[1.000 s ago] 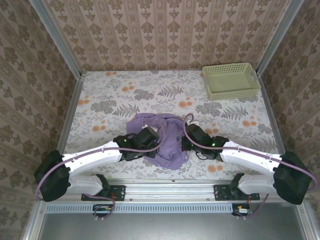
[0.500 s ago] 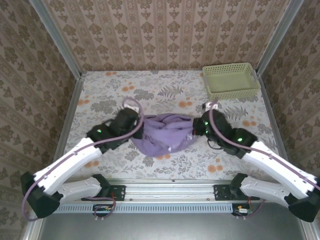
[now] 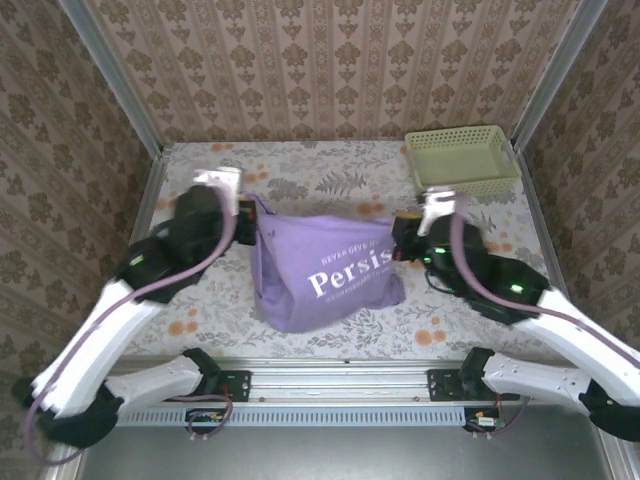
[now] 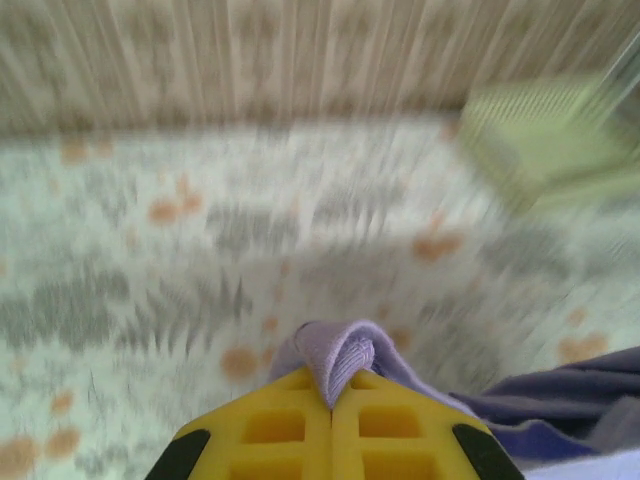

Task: Fold the inside-out t-shirt

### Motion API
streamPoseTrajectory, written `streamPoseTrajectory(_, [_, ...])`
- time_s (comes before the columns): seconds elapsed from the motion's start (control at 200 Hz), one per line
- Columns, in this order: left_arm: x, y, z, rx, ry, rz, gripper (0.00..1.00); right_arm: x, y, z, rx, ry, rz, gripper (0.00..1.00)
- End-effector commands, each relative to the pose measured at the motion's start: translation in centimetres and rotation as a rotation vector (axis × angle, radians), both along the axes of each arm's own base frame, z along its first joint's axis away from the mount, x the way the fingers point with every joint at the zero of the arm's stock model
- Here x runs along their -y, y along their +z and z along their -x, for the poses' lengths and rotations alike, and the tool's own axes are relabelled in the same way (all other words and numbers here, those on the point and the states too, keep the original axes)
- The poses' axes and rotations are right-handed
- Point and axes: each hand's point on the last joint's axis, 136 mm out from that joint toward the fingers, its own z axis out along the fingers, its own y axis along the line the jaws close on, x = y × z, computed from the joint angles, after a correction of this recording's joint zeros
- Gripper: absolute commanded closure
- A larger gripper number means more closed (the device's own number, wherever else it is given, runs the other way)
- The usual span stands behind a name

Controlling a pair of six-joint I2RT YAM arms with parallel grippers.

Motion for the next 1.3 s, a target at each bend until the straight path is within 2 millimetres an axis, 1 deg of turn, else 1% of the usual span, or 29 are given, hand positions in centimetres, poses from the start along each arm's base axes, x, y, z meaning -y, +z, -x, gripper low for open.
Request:
streamPoseTrajectory(0.0, [0.1, -9.3, -1.6, -0.324, 0.009, -0.036, 1.00, 1.0, -6.0, -2.0, -0.144, -0.084, 0.083, 1.00])
streamPoseTrajectory(0.035, [0.0, -9.2, -2.6, -0.338, 0.020, -0.030, 1.00, 1.2, -6.1, -2.9, -0.164, -0.096, 0.060, 1.00])
streamPoseTrajectory(0.07, [-0.1, -8.4, -3.8, -0.328, 0.034, -0.025, 1.00, 1.2, -5.5, -3.8, -0.164, -0.096, 0.034, 1.00])
streamPoseTrajectory(0.135, [0.3, -5.4, -6.0, -0.280, 0.030, 0.016, 1.00, 0.8, -2.5, -5.5, -0.113, -0.079, 0.004, 1.00])
streamPoseTrajectory(0.195, [1.1, -1.1, -7.8, -0.210, 0.009, 0.075, 1.00, 0.4, 1.6, -6.8, -0.038, -0.062, 0.004, 1.00])
streamPoseTrajectory(0.275, [2.3, 6.0, -9.1, -0.067, -0.032, 0.130, 1.00, 0.5, 7.8, -7.6, 0.076, -0.057, 0.016, 1.00])
streamPoseTrajectory(0.36, [2.6, 13.8, -8.6, 0.102, -0.076, 0.169, 1.00, 1.2, 14.5, -7.2, 0.208, -0.047, 0.018, 1.00])
streamPoseTrajectory(0.44, [2.1, 19.5, -7.1, 0.247, -0.104, 0.206, 1.00, 2.4, 19.1, -5.9, 0.298, -0.055, 0.011, 1.00])
streamPoseTrajectory(0.505, [1.5, 22.1, -5.4, 0.333, -0.124, 0.227, 1.00, 2.8, 21.1, -4.5, 0.351, -0.031, -0.005, 1.00])
streamPoseTrajectory(0.54, [1.1, 22.7, -4.6, 0.362, -0.128, 0.230, 1.00, 3.0, 21.3, -3.8, 0.363, -0.023, -0.009, 1.00])
streamPoseTrajectory(0.575, [0.6, 22.4, -4.1, 0.379, -0.124, 0.226, 1.00, 3.1, 21.0, -3.2, 0.367, -0.014, -0.014, 1.00])
streamPoseTrajectory(0.615, [0.1, 21.5, -3.5, 0.389, -0.122, 0.216, 1.00, 2.7, 19.8, -2.5, 0.360, 0.005, -0.016, 1.00])
streamPoseTrajectory(0.655, [-0.3, 19.7, -3.1, 0.383, -0.115, 0.204, 1.00, 1.7, 17.9, -2.0, 0.343, 0.039, -0.013, 1.00])
streamPoseTrajectory(0.695, [-0.8, 17.3, -2.9, 0.359, -0.103, 0.187, 1.00, 0.2, 15.3, -1.3, 0.314, 0.083, 0.009, 1.00])
streamPoseTrajectory(0.755, [-1.4, 12.5, -2.7, 0.292, -0.081, 0.155, 1.00, -2.3, 11.1, -0.5, 0.267, 0.136, 0.037, 1.00])
streamPoseTrajectory(0.775, [-1.7, 10.8, -2.6, 0.266, -0.072, 0.142, 1.00, -3.3, 9.3, -0.2, 0.239, 0.156, 0.049, 1.00])
streamPoseTrajectory(0.79, [-1.8, 9.5, -2.5, 0.247, -0.068, 0.132, 1.00, -4.2, 7.2, 0.0, 0.205, 0.175, 0.058, 1.00])
streamPoseTrajectory(0.795, [-1.8, 9.0, -2.5, 0.240, -0.067, 0.129, 1.00, -4.2, 7.2, 0.0, 0.205, 0.175, 0.058, 1.00])
streamPoseTrajectory(0.815, [-2.1, 7.2, -2.3, 0.212, -0.059, 0.117, 1.00, -5.2, 5.1, 0.3, 0.169, 0.200, 0.066, 1.00])
streamPoseTrajectory(0.875, [-3.1, 1.5, -1.8, 0.119, -0.019, 0.080, 1.00, -8.0, -1.9, 1.3, 0.040, 0.266, 0.086, 1.00])
streamPoseTrajectory(0.965, [-5.5, -7.6, -0.8, -0.066, 0.098, 0.026, 1.00, -10.4, -12.3, 2.8, -0.149, 0.292, 0.111, 1.00])
streamPoseTrajectory(0.995, [-6.0, -10.3, -0.3, -0.132, 0.127, 0.018, 1.00, -10.9, -15.1, 3.3, -0.204, 0.290, 0.116, 1.00])
streamPoseTrajectory(1.005, [-6.8, -11.3, -0.3, -0.155, 0.159, 0.015, 1.00, -11.1, -15.9, 3.5, -0.222, 0.293, 0.117, 1.00])
streamPoseTrajectory(1.045, [-7.6, -14.4, 0.3, -0.244, 0.209, 0.022, 1.00, -11.8, -18.6, 4.2, -0.278, 0.303, 0.124, 1.00])
streamPoseTrajectory(1.1, [-8.4, -17.8, 1.3, -0.351, 0.262, 0.040, 1.00, -12.3, -20.7, 4.7, -0.313, 0.296, 0.148, 1.00])
streamPoseTrajectory(1.14, [-8.9, -19.7, 2.0, -0.411, 0.303, 0.042, 1.00, -12.4, -21.1, 4.9, -0.317, 0.286, 0.153, 1.00])
streamPoseTrajectory(1.18, [-9.5, -20.9, 2.5, -0.442, 0.336, 0.038, 0.92, -12.6, -21.0, 4.9, -0.315, 0.282, 0.142, 1.00])
streamPoseTrajectory(1.24, [-10.2, -21.9, 3.1, -0.465, 0.377, 0.032, 0.70, -12.8, -20.5, 4.8, -0.301, 0.296, 0.139, 0.79])
streamPoseTrajectory(1.295, [-10.7, -22.1, 3.6, -0.476, 0.402, 0.035, 0.63, -12.6, -19.4, 4.5, -0.274, 0.295, 0.150, 0.61])
